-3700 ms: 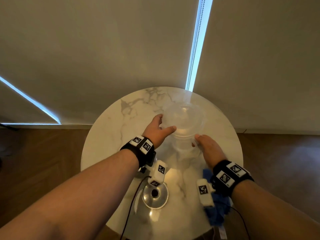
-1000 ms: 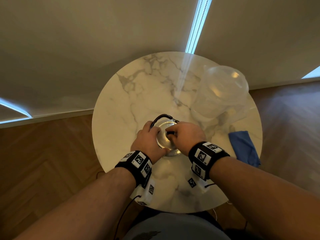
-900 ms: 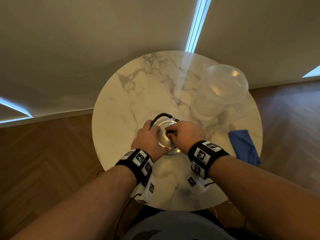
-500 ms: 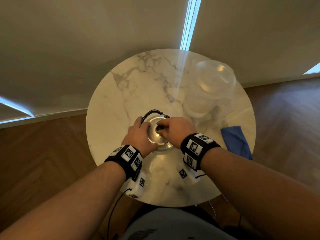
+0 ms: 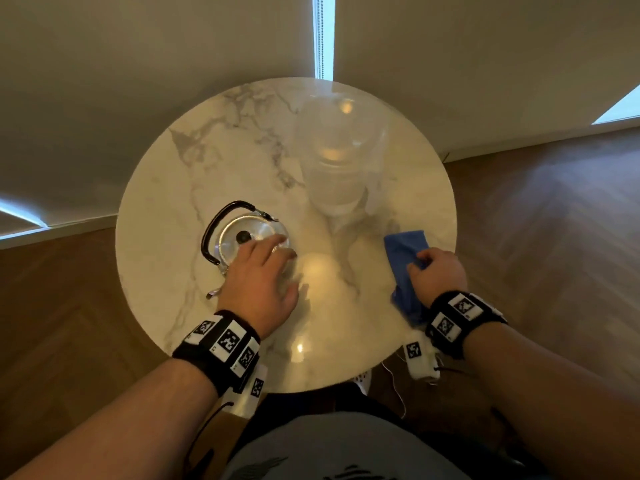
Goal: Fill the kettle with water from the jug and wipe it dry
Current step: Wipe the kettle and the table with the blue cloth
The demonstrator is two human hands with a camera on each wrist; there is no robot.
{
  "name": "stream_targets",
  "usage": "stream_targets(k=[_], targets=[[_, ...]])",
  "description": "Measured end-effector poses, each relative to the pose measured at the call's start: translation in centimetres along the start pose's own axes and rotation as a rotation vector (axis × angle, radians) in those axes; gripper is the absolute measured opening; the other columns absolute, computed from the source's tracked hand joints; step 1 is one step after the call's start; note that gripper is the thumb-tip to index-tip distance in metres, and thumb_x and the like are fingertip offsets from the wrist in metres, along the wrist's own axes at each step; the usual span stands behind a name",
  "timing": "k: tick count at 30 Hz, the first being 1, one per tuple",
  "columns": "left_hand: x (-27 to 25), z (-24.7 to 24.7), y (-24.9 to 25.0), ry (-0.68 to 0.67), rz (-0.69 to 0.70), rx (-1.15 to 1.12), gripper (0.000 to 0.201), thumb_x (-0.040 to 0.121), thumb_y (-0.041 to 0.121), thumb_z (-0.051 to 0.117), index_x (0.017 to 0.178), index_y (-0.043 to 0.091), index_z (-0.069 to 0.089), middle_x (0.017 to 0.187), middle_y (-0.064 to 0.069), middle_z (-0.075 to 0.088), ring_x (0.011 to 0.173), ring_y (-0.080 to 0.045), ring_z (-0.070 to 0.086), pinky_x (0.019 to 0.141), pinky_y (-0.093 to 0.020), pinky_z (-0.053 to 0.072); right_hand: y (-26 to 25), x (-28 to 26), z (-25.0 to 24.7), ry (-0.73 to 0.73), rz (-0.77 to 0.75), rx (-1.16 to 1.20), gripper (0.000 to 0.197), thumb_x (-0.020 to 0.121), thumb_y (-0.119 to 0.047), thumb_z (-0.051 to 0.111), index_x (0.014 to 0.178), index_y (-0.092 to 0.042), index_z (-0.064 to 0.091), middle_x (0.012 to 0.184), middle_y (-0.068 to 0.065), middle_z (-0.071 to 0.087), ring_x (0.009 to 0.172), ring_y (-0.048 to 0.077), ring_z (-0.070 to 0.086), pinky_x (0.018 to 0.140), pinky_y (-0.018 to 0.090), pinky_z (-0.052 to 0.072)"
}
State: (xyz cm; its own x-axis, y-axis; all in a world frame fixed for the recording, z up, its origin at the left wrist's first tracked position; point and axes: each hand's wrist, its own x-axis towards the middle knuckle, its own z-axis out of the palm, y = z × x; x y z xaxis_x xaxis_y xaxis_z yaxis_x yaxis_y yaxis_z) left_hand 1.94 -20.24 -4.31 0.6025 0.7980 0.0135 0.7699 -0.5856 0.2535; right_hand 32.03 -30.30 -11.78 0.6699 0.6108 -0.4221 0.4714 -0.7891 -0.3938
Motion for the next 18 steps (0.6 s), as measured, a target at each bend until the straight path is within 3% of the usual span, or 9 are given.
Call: stream_targets(k=[4,7,10,11,13,14,16,18], targets=[[-0.8,1.7,3.7,-0.161,0.107,-0.075,0.027,0.08,0.042,0.059,0.105,0.033,0.064,0.117,0.017,0.06,0.11,-0.008,0.053,0.096,-0.031,0.049,1.6,3.1,-0.7,-0.121,0.156,0.031,0.053,0.087,-0.038,0.073,0.125,-0.004,0.054,0.119,0.021,0.063,0.103,0.041,0.064,0.077,0.042,0.055],[-1.1,2.5,5.6,-0.249,0.111,-0.125,0.027,0.081,0.042,0.057,0.107,0.036,0.061,0.116,0.022,0.058,0.109,-0.005,0.054,0.092,-0.03,0.051,1.6,3.6,-0.6,-0.246,0.115,0.032,0.056,0.081,-0.047,0.078,0.115,-0.005,0.064,0.11,0.018,0.07,0.093,0.037,0.067,0.078,0.044,0.059],[-1.0,2.3,6.9,-0.267,0.075,-0.159,0.03,0.082,0.042,0.057,0.112,0.039,0.058,0.12,0.024,0.055,0.113,-0.002,0.052,0.094,-0.028,0.051,0.3,2.5,-1.0,-0.347,-0.016,0.124,0.051,0.084,-0.038,0.077,0.125,-0.01,0.066,0.117,0.016,0.07,0.098,0.034,0.067,0.081,0.041,0.056],[-0.8,2.2,7.2,-0.26,0.059,-0.184,0.031,0.082,0.042,0.058,0.113,0.039,0.057,0.123,0.025,0.054,0.115,-0.001,0.052,0.095,-0.028,0.051,-0.4,1.7,-1.3,-0.369,-0.085,0.17,0.044,0.085,-0.033,0.076,0.123,-0.013,0.067,0.112,0.014,0.071,0.097,0.032,0.067,0.078,0.039,0.055],[-0.2,1.6,7.1,-0.234,-0.009,-0.249,0.039,0.082,0.042,0.061,0.121,0.039,0.054,0.131,0.024,0.05,0.121,0.0,0.05,0.1,-0.028,0.05,-2.0,-0.4,-2.0,-0.425,-0.252,0.235,0.014,0.086,-0.02,0.074,0.098,-0.02,0.067,0.089,0.004,0.071,0.083,0.023,0.066,0.07,0.034,0.053],[0.2,1.1,7.1,-0.204,-0.051,-0.307,0.046,0.082,0.042,0.064,0.126,0.038,0.052,0.137,0.021,0.047,0.124,-0.001,0.049,0.102,-0.029,0.05,-2.8,-1.3,-2.3,-0.453,-0.336,0.259,0.01,0.085,-0.015,0.072,0.089,-0.021,0.065,0.08,0.001,0.069,0.075,0.018,0.064,0.065,0.033,0.052],[1.1,-0.1,6.8,-0.153,-0.182,-0.464,0.06,0.081,0.04,0.069,0.136,0.034,0.046,0.142,0.016,0.045,0.126,-0.005,0.05,0.104,-0.031,0.048,-4.4,-3.1,-2.7,-0.511,-0.484,0.326,0.015,0.085,-0.009,0.069,0.082,-0.022,0.061,0.07,-0.005,0.066,0.065,0.01,0.06,0.06,0.031,0.046],[1.8,-1.6,6.4,-0.168,-0.356,-0.626,0.065,0.082,0.04,0.072,0.14,0.03,0.044,0.133,0.011,0.054,0.116,-0.007,0.056,0.099,-0.028,0.05,-5.9,-4.6,-2.9,-0.577,-0.594,0.424,0.021,0.086,-0.008,0.069,0.085,-0.028,0.062,0.072,-0.009,0.069,0.065,0.005,0.063,0.058,0.026,0.048]])
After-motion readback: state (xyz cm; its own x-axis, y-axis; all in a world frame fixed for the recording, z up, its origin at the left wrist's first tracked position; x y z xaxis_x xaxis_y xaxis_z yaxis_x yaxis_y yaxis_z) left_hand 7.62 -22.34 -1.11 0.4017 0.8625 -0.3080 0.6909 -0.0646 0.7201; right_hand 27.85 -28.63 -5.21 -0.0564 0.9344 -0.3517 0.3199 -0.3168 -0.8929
